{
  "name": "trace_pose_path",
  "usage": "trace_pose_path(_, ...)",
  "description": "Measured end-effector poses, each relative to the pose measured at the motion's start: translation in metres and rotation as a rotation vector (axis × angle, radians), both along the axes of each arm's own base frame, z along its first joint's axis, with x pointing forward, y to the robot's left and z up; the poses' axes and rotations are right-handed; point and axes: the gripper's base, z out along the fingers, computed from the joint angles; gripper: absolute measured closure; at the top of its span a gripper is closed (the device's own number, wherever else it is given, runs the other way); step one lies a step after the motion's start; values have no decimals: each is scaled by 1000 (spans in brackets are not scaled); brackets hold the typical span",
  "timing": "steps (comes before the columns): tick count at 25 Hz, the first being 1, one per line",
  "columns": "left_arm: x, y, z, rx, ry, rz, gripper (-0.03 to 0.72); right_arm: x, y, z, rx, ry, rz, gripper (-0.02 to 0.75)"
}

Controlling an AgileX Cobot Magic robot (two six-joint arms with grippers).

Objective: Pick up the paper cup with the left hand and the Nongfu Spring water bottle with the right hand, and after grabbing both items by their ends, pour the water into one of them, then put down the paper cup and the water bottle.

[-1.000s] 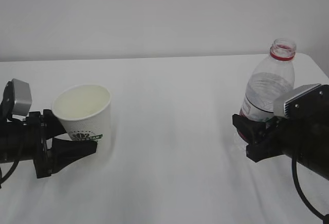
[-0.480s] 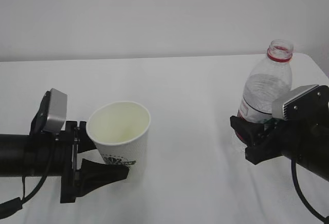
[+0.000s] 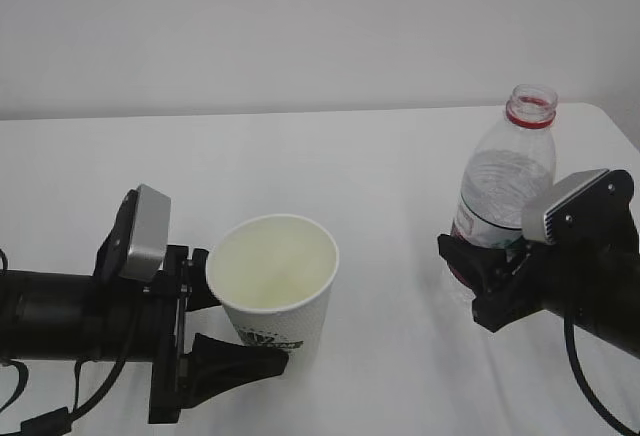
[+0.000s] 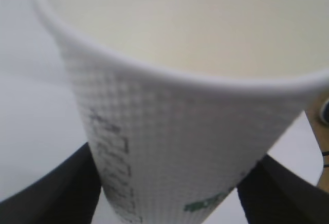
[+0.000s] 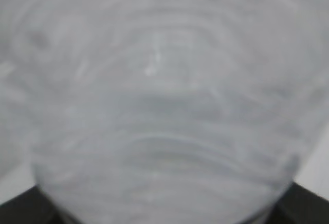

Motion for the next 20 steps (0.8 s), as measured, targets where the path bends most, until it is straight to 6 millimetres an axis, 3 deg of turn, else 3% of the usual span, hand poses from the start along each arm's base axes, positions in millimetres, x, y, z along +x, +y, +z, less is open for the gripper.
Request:
trace_pose_path(10,-9,-17,1,-8,-31,-39,127,-3,4,0,-12,-3,61,239)
trace_pose_path(20,-9,-19,2,-13,-32,-31,127,1,8,2,-22,-21,106,239)
